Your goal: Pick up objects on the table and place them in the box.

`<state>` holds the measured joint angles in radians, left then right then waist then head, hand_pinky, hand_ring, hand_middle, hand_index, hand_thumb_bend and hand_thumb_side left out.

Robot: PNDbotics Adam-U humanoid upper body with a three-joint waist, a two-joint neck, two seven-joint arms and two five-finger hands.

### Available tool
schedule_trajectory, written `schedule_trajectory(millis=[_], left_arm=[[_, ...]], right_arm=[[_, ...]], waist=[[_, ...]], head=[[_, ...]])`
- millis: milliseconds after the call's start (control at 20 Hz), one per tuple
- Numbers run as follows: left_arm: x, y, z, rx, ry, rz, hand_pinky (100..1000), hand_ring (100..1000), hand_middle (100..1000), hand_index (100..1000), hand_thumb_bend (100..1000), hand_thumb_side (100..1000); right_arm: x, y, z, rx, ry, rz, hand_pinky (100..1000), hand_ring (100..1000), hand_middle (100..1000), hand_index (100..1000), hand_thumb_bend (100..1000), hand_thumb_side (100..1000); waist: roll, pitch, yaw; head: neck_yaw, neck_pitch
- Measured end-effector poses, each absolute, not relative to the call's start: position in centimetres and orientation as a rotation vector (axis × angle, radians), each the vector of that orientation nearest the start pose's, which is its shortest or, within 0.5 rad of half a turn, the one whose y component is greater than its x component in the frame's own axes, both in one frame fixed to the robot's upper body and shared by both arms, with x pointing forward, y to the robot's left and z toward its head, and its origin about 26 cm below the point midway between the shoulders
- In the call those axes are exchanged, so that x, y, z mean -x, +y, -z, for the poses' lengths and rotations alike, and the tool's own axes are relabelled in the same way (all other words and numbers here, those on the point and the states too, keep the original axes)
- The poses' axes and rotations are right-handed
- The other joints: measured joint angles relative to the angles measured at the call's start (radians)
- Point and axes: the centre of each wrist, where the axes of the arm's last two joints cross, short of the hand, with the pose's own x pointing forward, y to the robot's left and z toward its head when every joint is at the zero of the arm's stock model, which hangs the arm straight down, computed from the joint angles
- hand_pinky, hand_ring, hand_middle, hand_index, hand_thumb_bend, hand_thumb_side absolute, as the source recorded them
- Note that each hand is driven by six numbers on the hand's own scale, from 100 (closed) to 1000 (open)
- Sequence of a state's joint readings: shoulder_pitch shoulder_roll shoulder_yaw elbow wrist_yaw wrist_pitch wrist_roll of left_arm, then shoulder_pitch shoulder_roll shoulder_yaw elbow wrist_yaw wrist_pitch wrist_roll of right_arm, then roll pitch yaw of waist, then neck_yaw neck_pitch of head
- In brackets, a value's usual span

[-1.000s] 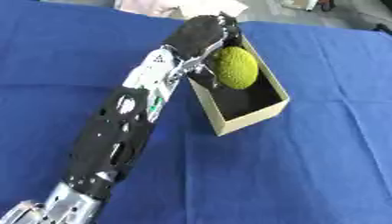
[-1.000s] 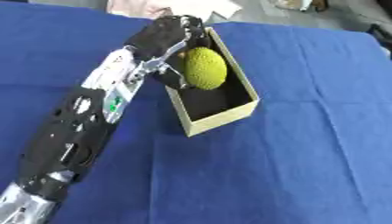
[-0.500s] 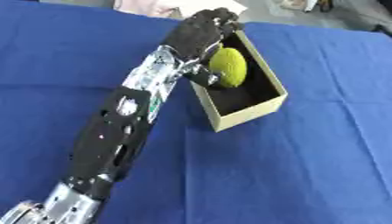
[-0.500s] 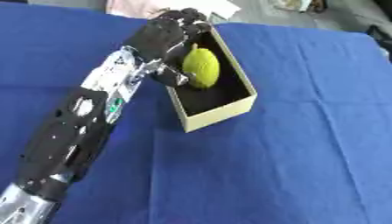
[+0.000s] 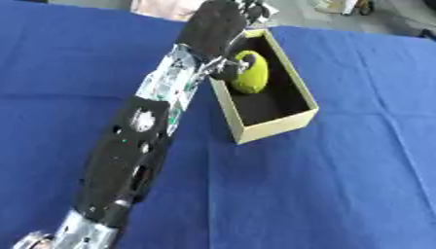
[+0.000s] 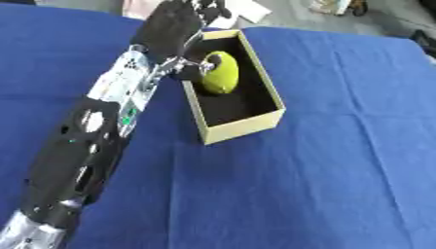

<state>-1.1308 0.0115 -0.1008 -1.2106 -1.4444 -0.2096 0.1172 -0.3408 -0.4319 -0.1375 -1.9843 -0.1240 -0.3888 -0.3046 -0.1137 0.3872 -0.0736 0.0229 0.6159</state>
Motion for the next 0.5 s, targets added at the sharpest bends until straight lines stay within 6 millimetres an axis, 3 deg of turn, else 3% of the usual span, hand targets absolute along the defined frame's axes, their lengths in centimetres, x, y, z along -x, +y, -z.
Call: schedule_trajectory(millis=[50,250,500], left_arm=[[-43.1,6.8,-30.3,1.524,2.560,-1.304,741,786,699,749,101,100],[-41.6,8.4,-32.5,1.493,2.616,-1.048,716,757,664,729,100,100],[-39.8,10.2,-33.5,1.491,2.642,-0.886,673,717,621,706,100,100]], right_arm=[[-30.0,-30.7,-23.3,-0.350,3.496,-0.050,824,833,669,816,100,587],[-29.9,-31.2,-23.5,-0.403,3.482,-0.037,822,833,670,816,100,585],[-29.8,-31.5,-23.5,-0.437,3.473,-0.028,818,830,671,816,100,584]], waist=[[0.003,-0.003,0.010],[0.009,-0.017,0.046],[0.013,-0.019,0.055]], head=[[-0.009,0.006],[-0.052,0.027],[-0.082,0.040]])
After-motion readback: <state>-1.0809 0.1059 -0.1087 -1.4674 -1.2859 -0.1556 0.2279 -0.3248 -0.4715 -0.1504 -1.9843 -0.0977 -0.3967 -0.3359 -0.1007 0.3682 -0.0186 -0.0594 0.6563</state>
